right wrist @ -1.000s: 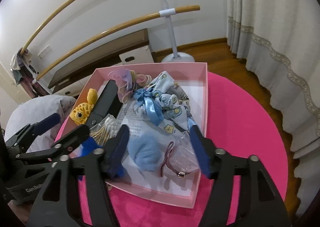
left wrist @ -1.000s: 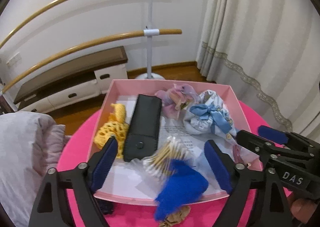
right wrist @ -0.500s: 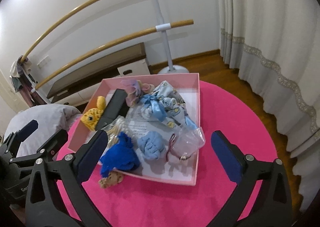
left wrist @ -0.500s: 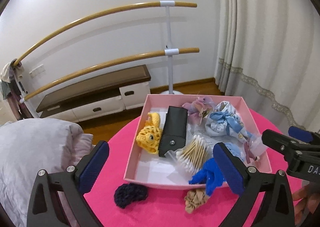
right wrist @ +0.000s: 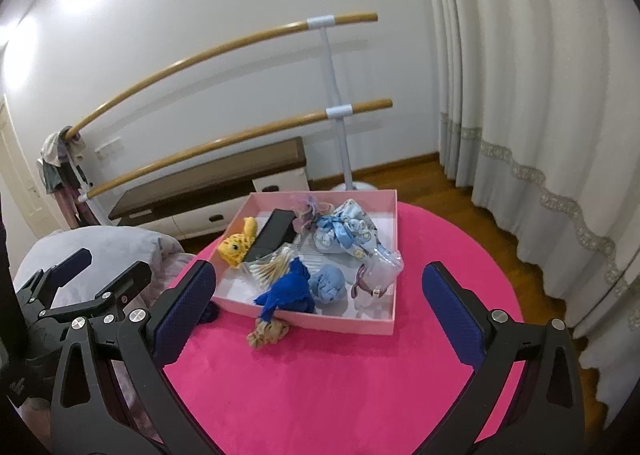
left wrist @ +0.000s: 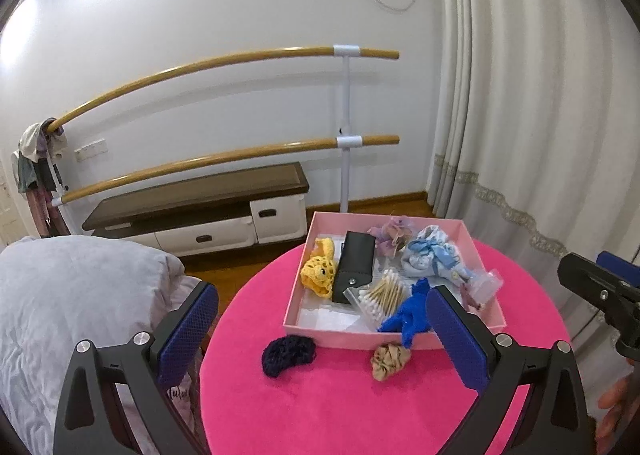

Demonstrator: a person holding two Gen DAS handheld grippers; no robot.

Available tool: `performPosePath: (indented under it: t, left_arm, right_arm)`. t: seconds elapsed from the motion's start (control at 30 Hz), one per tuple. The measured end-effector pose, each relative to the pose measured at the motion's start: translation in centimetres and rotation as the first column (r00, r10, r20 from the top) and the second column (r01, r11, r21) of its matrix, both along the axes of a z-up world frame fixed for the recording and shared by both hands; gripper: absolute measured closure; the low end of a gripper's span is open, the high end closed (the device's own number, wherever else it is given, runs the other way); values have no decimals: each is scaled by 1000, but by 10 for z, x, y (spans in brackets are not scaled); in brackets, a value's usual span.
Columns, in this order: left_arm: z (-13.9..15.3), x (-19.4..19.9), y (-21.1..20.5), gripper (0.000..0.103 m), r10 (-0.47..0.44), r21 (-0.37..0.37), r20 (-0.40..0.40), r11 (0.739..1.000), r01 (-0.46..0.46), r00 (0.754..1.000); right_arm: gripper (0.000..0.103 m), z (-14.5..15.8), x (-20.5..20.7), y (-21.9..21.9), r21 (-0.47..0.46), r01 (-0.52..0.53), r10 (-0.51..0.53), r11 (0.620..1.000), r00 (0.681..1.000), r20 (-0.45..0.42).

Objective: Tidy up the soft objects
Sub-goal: 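Withdraw both tools from the box back toward the remaining items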

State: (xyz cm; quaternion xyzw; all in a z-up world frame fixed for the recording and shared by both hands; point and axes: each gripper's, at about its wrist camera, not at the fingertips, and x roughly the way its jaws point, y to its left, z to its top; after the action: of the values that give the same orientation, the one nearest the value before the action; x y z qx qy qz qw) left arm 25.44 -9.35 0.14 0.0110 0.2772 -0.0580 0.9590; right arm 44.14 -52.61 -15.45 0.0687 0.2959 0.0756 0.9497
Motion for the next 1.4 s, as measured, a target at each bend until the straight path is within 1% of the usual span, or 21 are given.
performPosePath:
  t: [0.2, 0.37, 0.47, 0.63, 0.77, 0.97, 1.07, 1.3, 1.33, 1.4]
  left_arm:
    - [11, -46, 14, 0, 10, -16, 26, 1000, -10, 1000]
    - [20, -80, 26, 0, 29, -24, 58, 999, -28, 998]
    - [23, -101, 32, 0, 43, -28, 79, 999, -41, 996]
    - [23, -129, 38, 0, 45, -41, 92, 998, -42, 995]
    - [19, -147, 42, 0, 43, -49, 95, 998, -38, 995]
    - [10, -162, 46, 0, 37, -53, 82, 998, -33, 996]
    - [11, -166, 47, 0, 40, -53, 83, 998, -36, 996]
    - [13, -169, 50, 0, 46, -63, 93, 997, -41, 995]
    - [12, -169, 51, 0, 46, -60, 80, 997, -41, 996]
    - [11, -169, 52, 0, 46, -63, 83, 997, -41, 996]
  right_arm:
    - [0, 15, -40, 6, -17, 12, -11, 1000, 998, 56]
    - [0, 20, -69, 6, -17, 25, -23, 1000, 996, 91]
    - [0, 21, -84, 7, -33, 49, -45, 998, 992, 116]
    - [0, 19, -105, 7, -46, 71, -64, 996, 989, 131]
    - [0, 15, -117, 7, -34, 66, -61, 997, 990, 123]
    - [0, 9, -132, 11, -43, 57, -52, 997, 991, 123]
    - [0, 8, -137, 12, -42, 54, -49, 998, 991, 121]
    - [0, 8, -140, 14, -43, 50, -44, 998, 991, 127]
    - [0, 8, -140, 14, -41, 51, -46, 998, 991, 127]
    - [0, 8, -140, 14, -43, 51, -45, 998, 991, 126]
